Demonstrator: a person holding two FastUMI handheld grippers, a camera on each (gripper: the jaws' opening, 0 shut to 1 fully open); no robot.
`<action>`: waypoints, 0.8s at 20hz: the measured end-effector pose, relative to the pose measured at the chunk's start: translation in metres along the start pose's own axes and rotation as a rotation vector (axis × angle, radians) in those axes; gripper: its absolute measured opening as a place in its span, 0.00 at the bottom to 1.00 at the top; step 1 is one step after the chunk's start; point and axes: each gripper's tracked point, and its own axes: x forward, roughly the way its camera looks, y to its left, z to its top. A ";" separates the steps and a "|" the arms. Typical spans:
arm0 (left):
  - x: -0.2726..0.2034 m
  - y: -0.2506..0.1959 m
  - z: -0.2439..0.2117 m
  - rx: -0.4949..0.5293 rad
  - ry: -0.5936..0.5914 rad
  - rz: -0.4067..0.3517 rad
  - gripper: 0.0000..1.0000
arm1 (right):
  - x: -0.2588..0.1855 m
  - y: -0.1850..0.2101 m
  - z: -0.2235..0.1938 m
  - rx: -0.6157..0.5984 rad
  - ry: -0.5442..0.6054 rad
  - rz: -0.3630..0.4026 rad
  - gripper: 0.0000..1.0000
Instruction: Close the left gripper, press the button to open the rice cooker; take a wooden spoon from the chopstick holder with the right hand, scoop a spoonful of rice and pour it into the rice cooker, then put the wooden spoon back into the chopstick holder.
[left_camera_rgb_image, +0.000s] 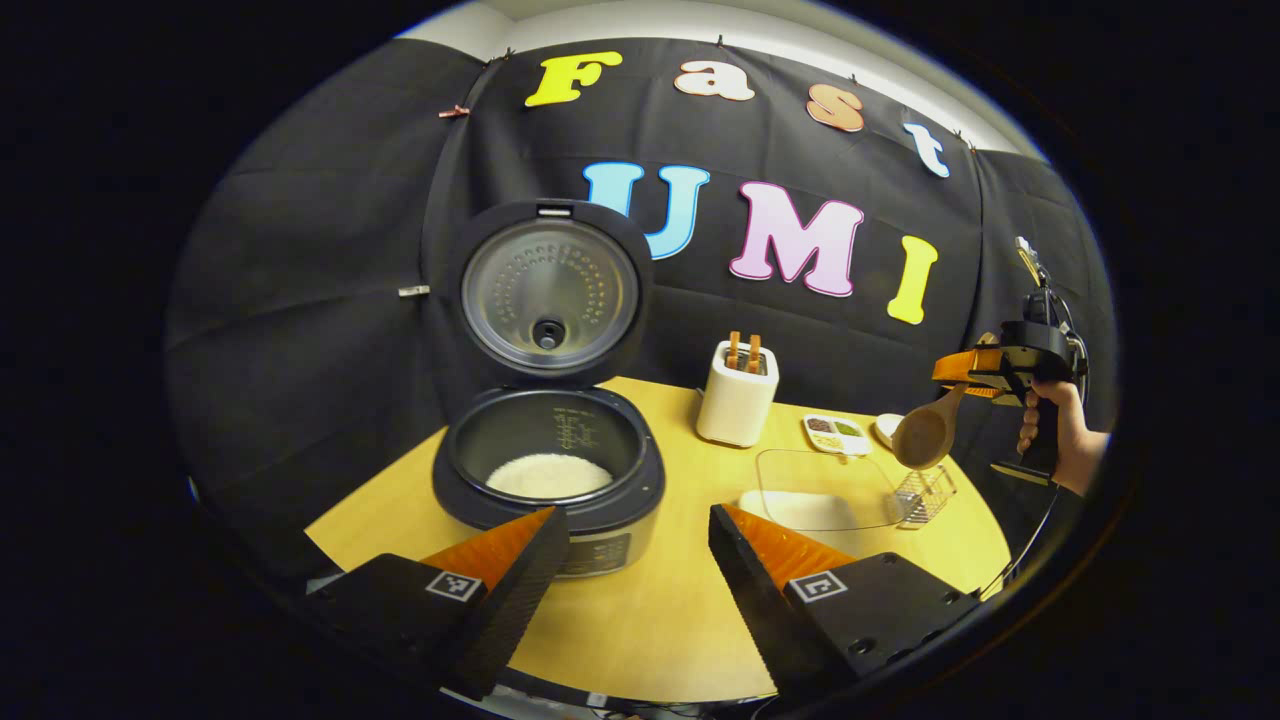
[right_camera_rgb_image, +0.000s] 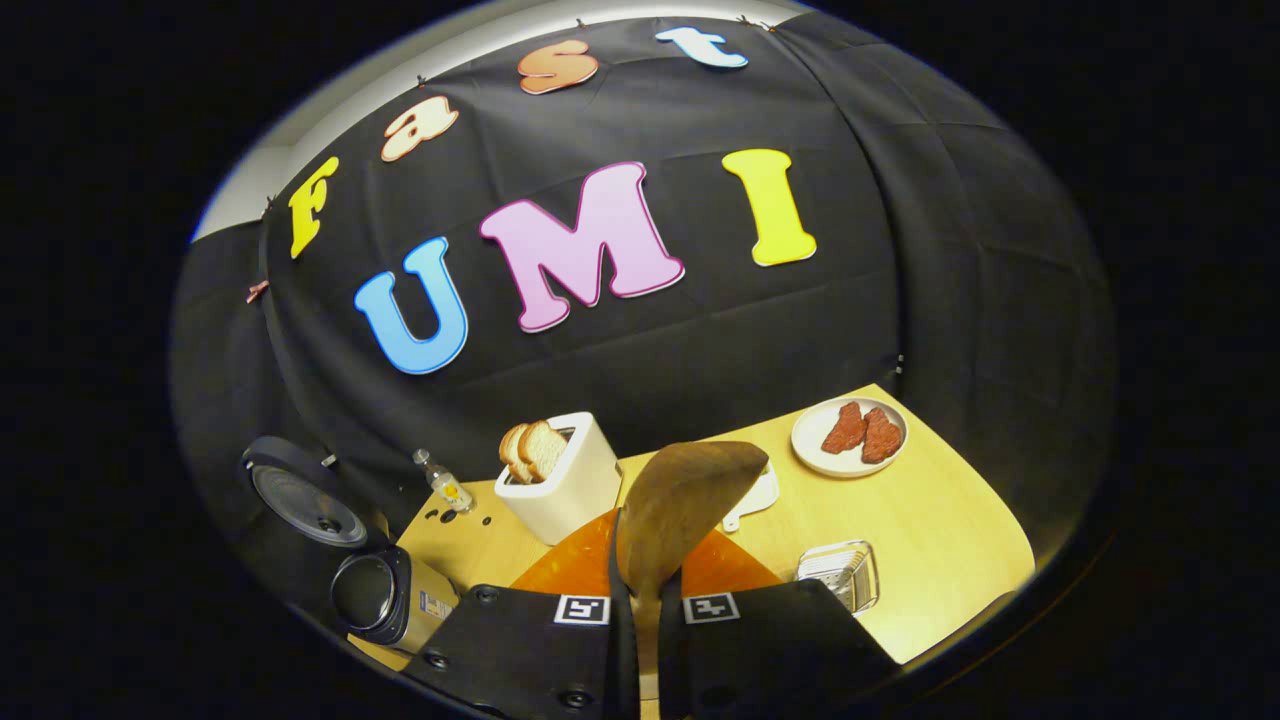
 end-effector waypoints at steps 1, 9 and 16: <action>-0.001 0.002 0.004 0.013 -0.013 -0.001 0.96 | 0.003 0.006 -0.010 -0.013 0.012 0.005 0.12; 0.010 0.021 -0.031 0.026 0.059 -0.021 0.95 | 0.038 0.019 -0.088 -0.142 0.088 -0.003 0.12; 0.013 0.031 -0.049 -0.004 0.077 -0.015 0.95 | 0.059 0.003 -0.137 -0.228 0.104 -0.052 0.12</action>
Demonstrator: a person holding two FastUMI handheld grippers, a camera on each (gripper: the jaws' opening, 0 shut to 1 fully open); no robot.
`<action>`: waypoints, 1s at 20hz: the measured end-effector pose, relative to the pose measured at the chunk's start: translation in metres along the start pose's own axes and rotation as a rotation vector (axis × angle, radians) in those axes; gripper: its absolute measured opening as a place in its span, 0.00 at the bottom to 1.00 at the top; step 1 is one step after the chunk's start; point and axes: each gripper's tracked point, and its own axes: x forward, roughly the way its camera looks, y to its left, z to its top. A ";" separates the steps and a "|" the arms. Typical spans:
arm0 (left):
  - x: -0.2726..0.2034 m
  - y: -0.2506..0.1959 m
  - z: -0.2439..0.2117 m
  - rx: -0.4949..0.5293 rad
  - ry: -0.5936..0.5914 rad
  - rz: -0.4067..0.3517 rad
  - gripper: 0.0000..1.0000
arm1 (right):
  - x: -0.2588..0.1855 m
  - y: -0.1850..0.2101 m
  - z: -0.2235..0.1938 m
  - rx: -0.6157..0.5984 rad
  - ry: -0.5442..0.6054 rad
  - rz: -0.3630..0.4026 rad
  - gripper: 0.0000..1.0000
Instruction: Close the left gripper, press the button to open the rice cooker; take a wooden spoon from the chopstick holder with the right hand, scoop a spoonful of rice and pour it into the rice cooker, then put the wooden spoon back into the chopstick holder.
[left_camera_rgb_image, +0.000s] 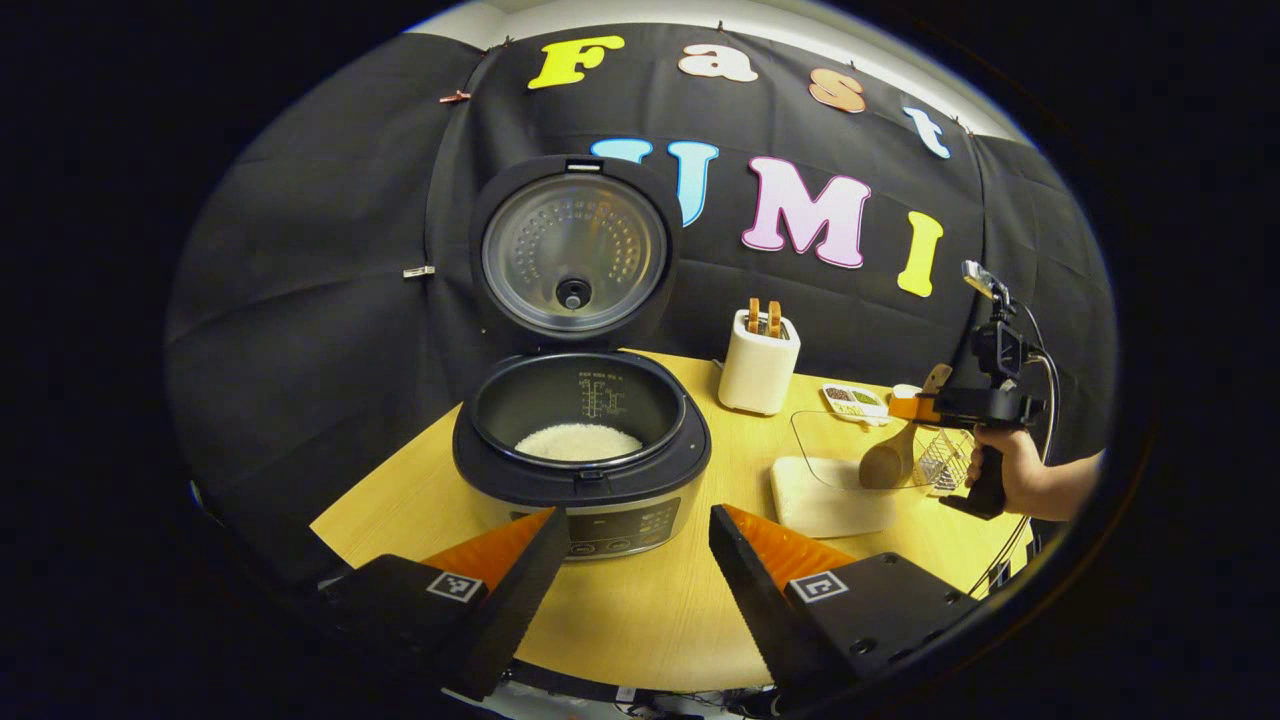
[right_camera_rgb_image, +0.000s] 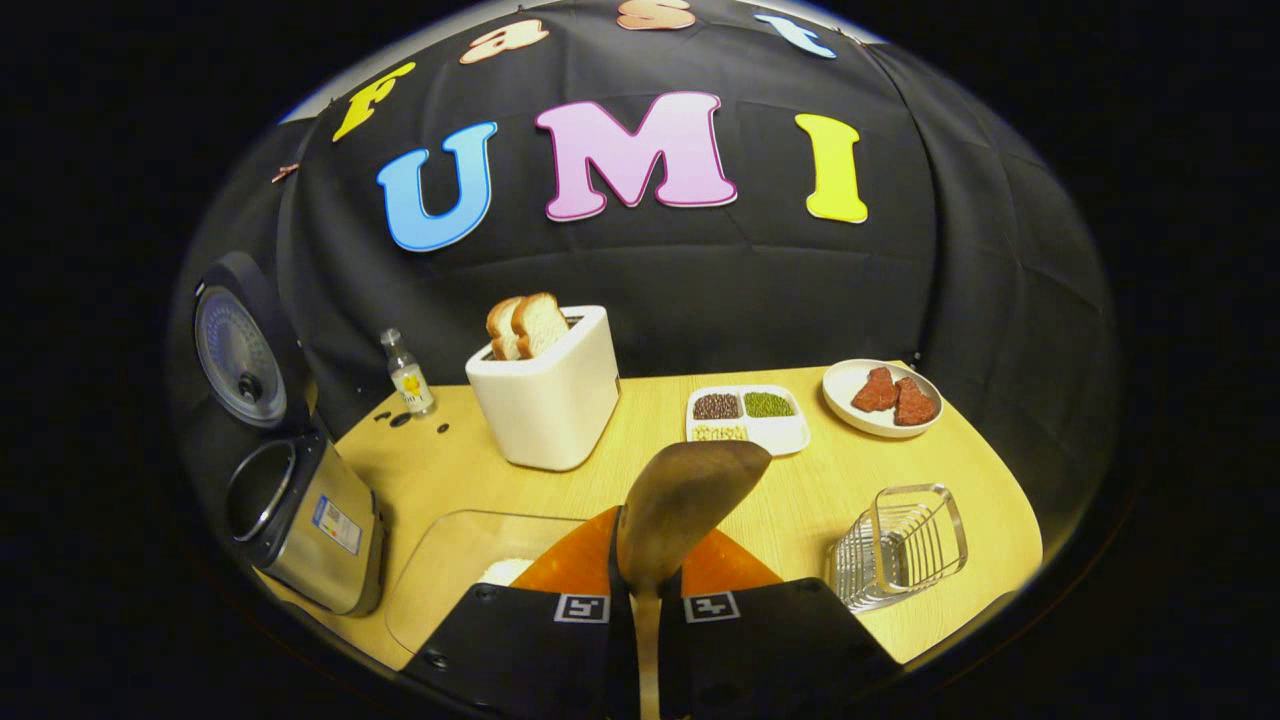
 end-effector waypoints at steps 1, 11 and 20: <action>0.001 0.002 -0.002 -0.003 0.003 0.002 0.95 | 0.001 0.004 -0.003 -0.007 -0.004 0.000 0.12; -0.008 0.021 -0.013 -0.037 0.011 0.027 0.95 | -0.007 0.057 -0.029 0.065 0.028 0.055 0.12; -0.019 0.030 -0.015 -0.044 0.016 0.022 0.95 | -0.003 0.088 -0.031 0.426 0.152 0.108 0.12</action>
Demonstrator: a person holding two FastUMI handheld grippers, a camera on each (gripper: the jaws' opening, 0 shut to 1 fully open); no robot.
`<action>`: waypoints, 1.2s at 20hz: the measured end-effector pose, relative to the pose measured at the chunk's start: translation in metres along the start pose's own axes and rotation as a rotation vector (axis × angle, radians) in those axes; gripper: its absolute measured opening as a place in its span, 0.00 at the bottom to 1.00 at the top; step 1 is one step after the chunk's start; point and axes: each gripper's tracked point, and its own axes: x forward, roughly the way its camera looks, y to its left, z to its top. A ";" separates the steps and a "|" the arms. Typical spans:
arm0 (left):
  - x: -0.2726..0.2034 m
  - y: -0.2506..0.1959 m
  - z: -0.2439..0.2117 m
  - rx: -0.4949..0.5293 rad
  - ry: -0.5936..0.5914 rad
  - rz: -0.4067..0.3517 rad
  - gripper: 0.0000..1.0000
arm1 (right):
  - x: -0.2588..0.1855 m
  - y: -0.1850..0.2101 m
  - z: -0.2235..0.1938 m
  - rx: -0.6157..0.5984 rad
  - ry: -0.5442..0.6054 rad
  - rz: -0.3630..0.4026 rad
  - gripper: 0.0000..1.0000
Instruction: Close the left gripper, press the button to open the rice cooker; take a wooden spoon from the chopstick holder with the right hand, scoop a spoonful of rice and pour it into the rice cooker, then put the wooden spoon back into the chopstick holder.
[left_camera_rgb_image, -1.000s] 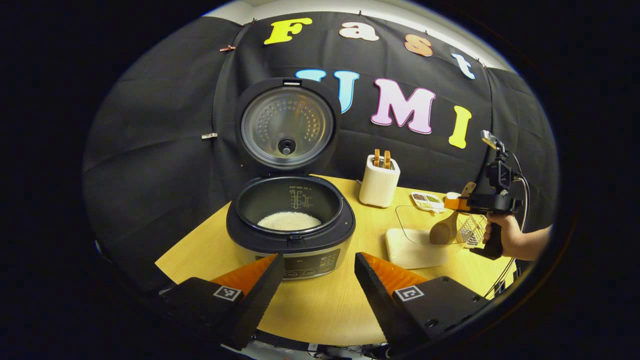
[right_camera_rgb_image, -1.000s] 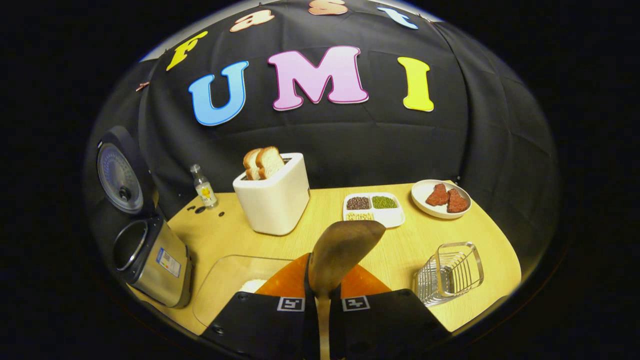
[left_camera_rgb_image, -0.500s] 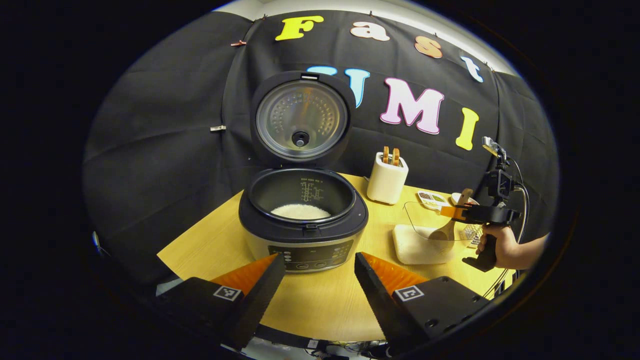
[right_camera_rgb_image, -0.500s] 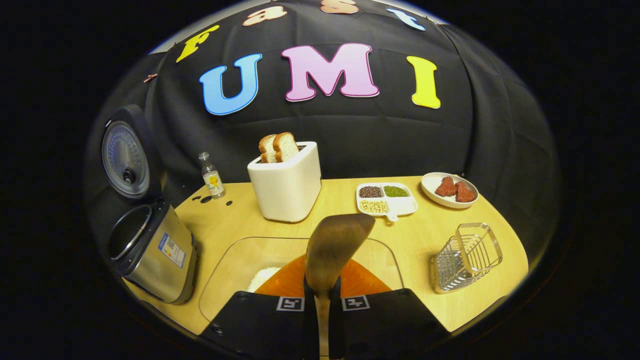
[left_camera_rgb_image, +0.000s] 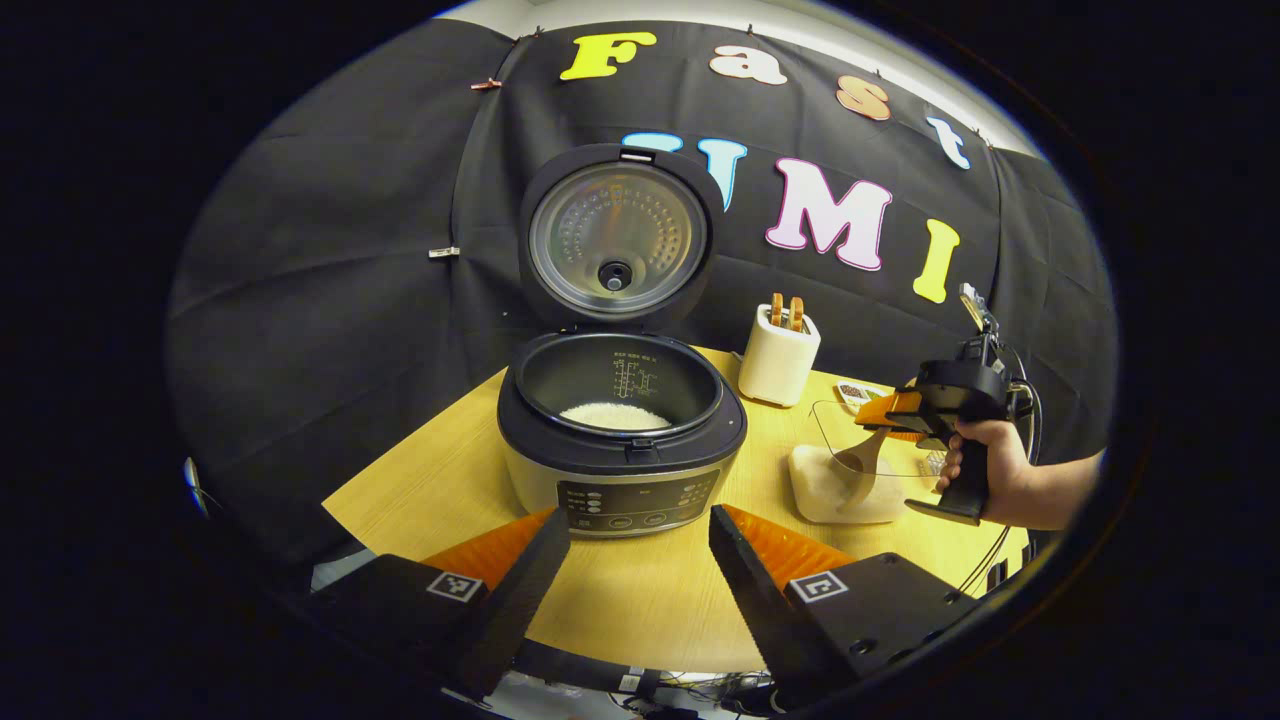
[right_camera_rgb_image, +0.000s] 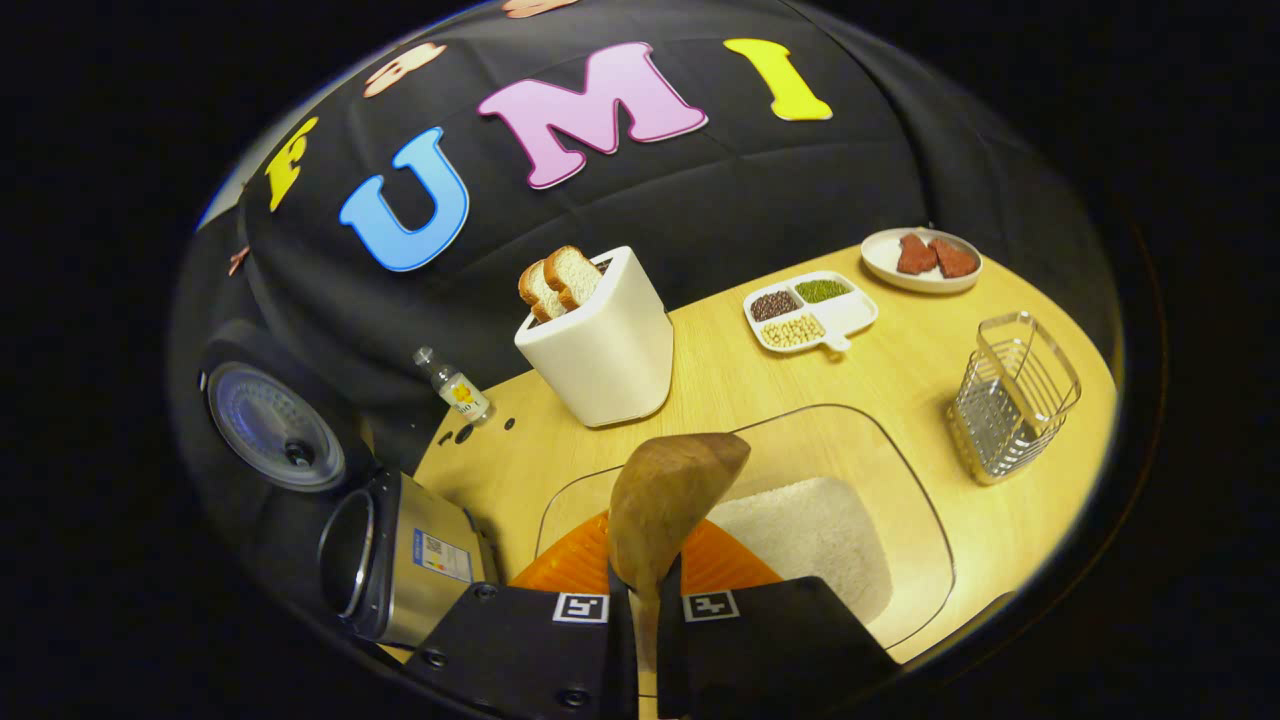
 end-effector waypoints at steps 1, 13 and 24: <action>-0.002 0.000 0.000 0.000 0.002 -0.008 0.95 | 0.001 0.003 0.000 0.027 0.008 0.006 0.12; -0.009 0.008 0.025 -0.009 -0.035 -0.038 0.95 | -0.022 -0.045 0.020 0.327 -0.021 -0.066 0.12; -0.021 0.017 0.048 -0.043 -0.096 -0.071 0.95 | -0.062 -0.047 0.058 0.562 -0.069 -0.041 0.12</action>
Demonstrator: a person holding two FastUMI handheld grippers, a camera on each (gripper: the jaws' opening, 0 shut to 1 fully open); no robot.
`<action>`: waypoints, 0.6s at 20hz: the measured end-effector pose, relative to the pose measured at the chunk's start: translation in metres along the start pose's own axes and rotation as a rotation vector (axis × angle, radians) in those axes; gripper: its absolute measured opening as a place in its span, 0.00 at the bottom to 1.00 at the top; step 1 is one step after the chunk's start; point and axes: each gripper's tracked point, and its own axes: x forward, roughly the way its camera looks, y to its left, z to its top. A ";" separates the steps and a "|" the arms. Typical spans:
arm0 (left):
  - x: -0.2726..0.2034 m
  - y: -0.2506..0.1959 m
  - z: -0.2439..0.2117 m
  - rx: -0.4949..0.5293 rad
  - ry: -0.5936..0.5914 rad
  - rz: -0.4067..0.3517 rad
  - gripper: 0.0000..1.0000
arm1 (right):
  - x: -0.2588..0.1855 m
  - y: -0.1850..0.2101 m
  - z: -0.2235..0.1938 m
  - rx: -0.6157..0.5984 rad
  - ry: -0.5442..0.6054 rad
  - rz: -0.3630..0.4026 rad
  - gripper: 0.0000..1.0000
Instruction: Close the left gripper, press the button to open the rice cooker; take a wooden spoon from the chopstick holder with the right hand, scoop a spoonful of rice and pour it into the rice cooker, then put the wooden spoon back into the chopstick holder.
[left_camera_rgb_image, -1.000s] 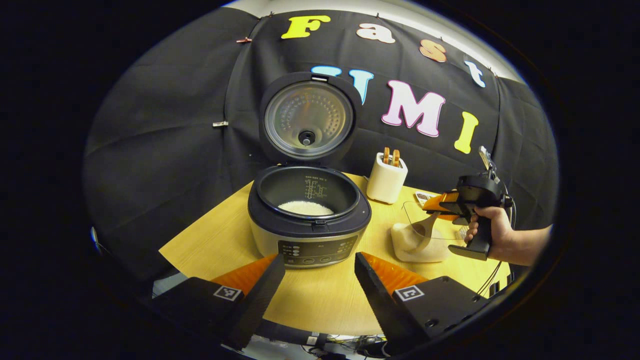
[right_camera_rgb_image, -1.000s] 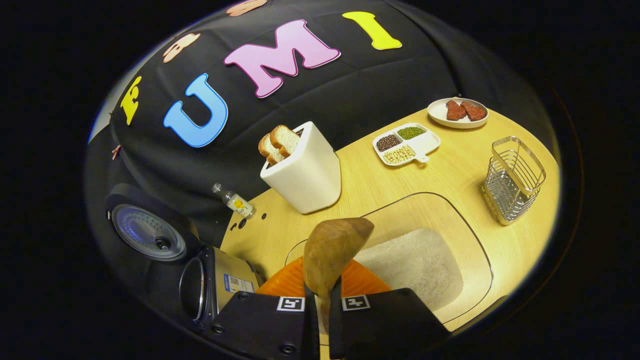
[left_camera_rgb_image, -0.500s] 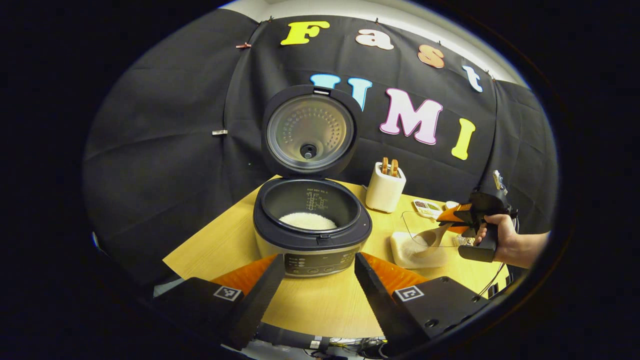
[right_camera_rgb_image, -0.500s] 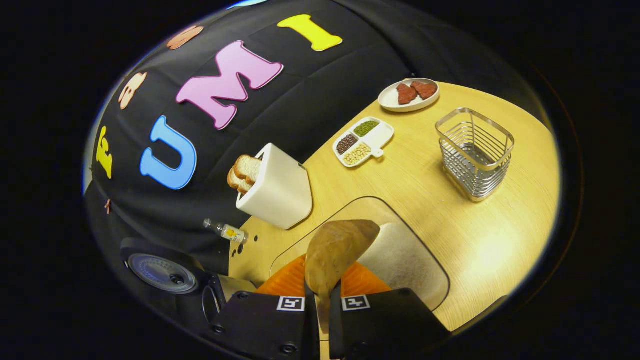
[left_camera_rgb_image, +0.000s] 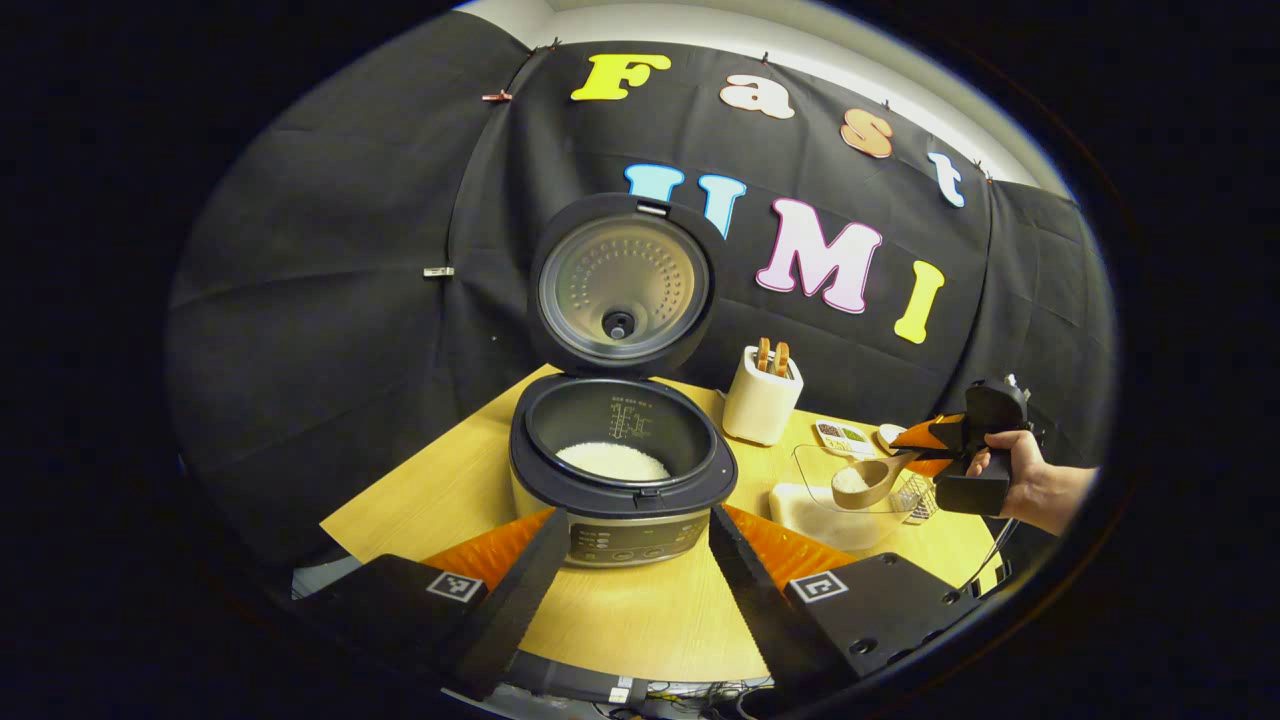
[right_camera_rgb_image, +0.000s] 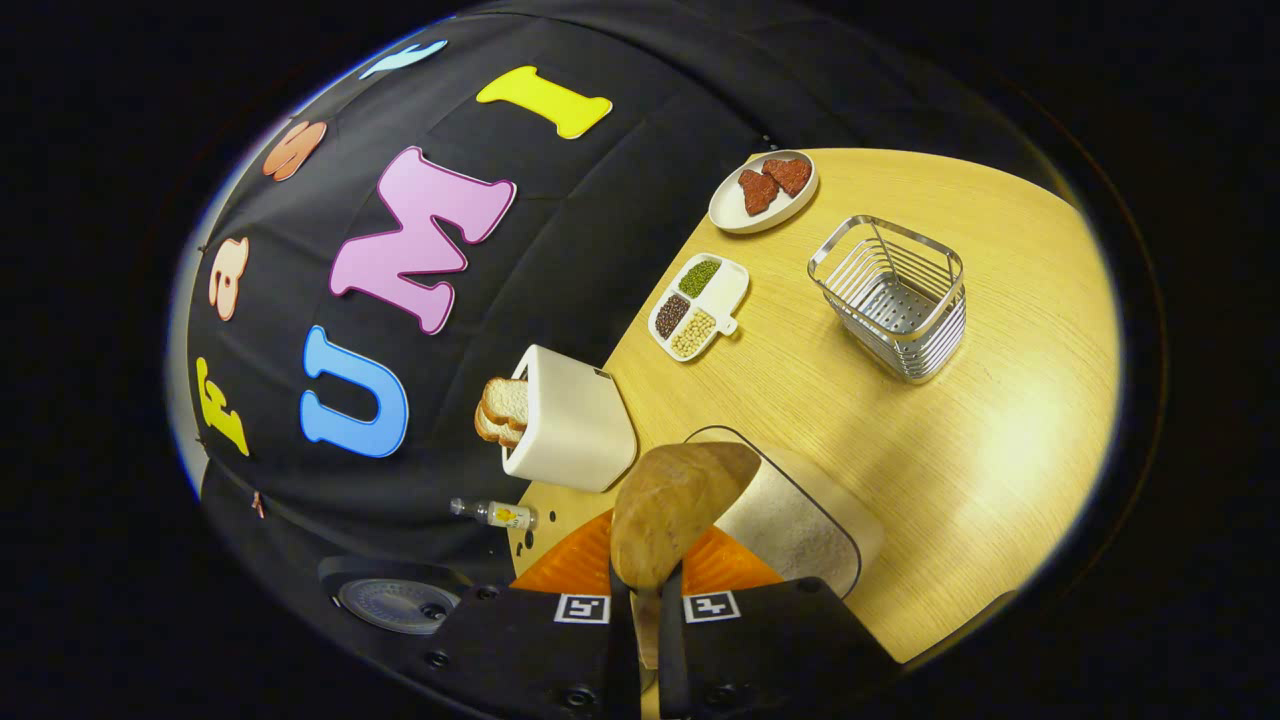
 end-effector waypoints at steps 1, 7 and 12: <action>-0.001 0.002 0.003 0.001 -0.009 0.001 0.95 | -0.004 0.007 0.000 0.001 0.005 0.011 0.12; -0.007 0.019 0.012 -0.015 -0.055 0.025 0.96 | -0.017 0.083 -0.016 0.020 0.049 0.138 0.12; -0.014 0.041 0.012 -0.031 -0.069 0.057 0.95 | -0.026 0.153 -0.064 0.050 0.139 0.245 0.12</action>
